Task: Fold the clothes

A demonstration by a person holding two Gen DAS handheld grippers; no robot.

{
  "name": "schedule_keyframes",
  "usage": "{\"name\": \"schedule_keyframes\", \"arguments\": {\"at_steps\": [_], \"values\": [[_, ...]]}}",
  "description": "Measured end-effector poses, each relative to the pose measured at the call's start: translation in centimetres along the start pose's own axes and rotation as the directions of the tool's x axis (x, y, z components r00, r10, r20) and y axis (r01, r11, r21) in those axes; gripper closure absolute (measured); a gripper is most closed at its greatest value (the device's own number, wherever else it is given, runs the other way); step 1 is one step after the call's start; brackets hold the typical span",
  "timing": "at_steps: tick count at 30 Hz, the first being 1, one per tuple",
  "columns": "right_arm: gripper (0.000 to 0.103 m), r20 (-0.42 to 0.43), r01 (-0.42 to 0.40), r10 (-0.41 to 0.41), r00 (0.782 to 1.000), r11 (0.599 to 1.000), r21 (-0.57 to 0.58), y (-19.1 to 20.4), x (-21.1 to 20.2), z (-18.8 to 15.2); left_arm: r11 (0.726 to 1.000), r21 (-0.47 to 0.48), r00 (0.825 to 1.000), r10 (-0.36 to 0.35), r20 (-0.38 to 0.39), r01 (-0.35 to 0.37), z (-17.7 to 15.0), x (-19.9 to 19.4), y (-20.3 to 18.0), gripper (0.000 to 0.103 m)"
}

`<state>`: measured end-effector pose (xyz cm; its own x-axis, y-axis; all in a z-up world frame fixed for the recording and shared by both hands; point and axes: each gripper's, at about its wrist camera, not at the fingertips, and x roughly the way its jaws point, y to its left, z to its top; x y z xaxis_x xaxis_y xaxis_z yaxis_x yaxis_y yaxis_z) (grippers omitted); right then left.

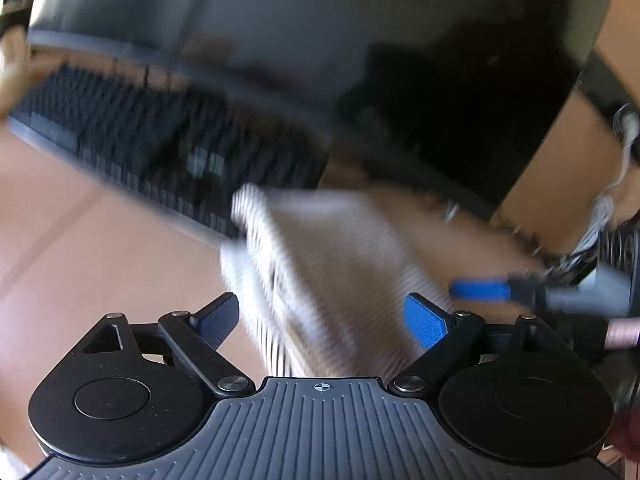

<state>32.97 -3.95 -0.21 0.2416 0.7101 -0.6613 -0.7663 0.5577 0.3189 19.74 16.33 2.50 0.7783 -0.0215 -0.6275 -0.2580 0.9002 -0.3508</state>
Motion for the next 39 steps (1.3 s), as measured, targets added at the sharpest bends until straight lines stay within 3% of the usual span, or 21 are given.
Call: {"name": "schedule_keyframes", "arguments": {"at_steps": [3,6,8,11,14,18,21,26,30,35,39], "values": [[0.0,0.07,0.03,-0.027,0.997,0.999,-0.044,2.2,-2.3,-1.1,0.998,0.018,0.997,-0.065,0.034,0.065,2.1,1.6,0.2,0.008],[0.0,0.13,0.019,-0.004,0.991,0.993,-0.113,5.4,-3.8,-2.3,0.995,0.023,0.996,-0.093,-0.019,0.093,3.0,5.3,0.5,0.008],[0.0,0.086,0.019,-0.004,0.996,0.984,-0.176,7.3,-2.8,-3.1,0.995,0.053,0.994,-0.081,-0.07,0.085,2.4,6.4,2.0,0.008],[0.0,-0.008,0.079,-0.082,0.997,0.979,-0.187,7.8,0.6,-4.6,0.99,0.106,0.992,-0.086,-0.091,0.096,2.1,7.1,2.6,0.005],[0.0,0.001,0.154,-0.158,0.987,0.961,-0.228,8.9,1.7,-4.9,0.983,0.128,0.989,-0.121,-0.086,0.131,1.6,6.7,3.5,0.005],[0.0,-0.002,0.179,-0.183,0.983,0.963,-0.201,9.1,1.8,-4.5,0.975,0.128,0.982,-0.176,-0.066,0.183,1.2,6.3,4.3,0.004],[0.0,0.008,0.201,-0.203,0.979,0.961,-0.191,9.2,1.8,-4.6,0.971,0.151,0.982,-0.178,-0.067,0.186,1.1,6.0,4.2,0.004],[0.0,0.023,0.206,-0.206,0.978,0.962,-0.176,9.0,1.3,-4.5,0.988,0.132,0.997,-0.072,-0.028,0.075,0.4,4.1,3.6,0.004],[0.0,0.06,0.173,-0.167,0.984,0.978,-0.114,8.0,-0.7,-4.9,0.995,0.09,0.999,0.037,0.03,-0.04,-2.0,0.5,3.0,0.004],[0.0,0.09,0.15,-0.143,0.986,0.986,-0.078,6.1,-4.2,-7.3,0.98,-0.019,0.973,0.201,0.116,-0.2,-7.4,-5.2,0.7,0.0],[0.0,0.149,0.151,-0.135,0.98,0.984,-0.1,4.5,-6.8,-10.5,0.946,-0.108,0.941,0.316,0.119,-0.304,-12.2,-7.4,-2.4,0.0]]}}
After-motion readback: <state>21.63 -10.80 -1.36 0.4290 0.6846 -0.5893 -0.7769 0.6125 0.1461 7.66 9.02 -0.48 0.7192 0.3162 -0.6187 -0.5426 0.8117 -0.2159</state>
